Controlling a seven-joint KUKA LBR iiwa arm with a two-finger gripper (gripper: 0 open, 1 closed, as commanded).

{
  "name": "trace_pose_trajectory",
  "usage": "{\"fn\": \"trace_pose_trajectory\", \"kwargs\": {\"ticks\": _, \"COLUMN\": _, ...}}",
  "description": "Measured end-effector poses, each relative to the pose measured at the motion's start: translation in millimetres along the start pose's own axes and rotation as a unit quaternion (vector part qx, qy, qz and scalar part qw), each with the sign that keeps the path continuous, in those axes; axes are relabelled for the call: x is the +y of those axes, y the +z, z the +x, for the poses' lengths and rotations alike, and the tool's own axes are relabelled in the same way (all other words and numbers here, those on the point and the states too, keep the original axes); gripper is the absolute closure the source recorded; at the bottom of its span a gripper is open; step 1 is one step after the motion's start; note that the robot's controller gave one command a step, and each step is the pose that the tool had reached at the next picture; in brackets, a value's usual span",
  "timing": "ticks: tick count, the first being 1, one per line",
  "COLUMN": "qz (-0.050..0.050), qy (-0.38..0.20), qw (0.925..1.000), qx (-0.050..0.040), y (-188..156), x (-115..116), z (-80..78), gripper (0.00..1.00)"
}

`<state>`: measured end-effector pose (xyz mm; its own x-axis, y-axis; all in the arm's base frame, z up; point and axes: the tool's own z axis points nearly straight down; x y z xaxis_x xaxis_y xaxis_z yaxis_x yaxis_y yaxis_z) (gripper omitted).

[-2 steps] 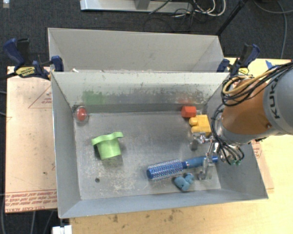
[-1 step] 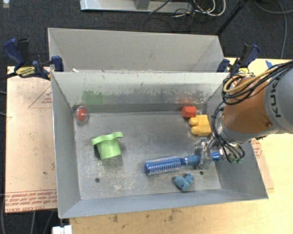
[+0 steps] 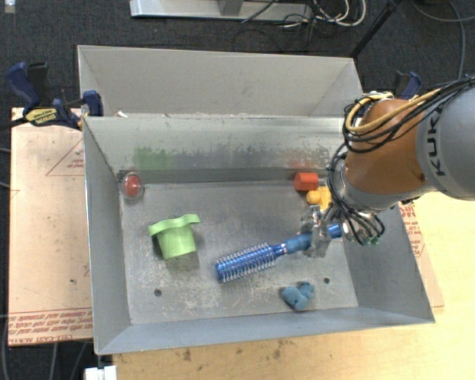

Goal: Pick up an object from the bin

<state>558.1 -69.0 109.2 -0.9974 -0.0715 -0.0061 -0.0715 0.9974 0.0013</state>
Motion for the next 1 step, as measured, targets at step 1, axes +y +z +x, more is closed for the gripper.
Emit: {"fn": "trace_pose_trajectory", "kwargs": {"ticks": 1, "qz": 0.001, "qy": 0.014, "qw": 0.9999, "qx": -0.0017, "y": -138.9, "x": 19.2, "z": 23.8, "gripper": 1.0}}
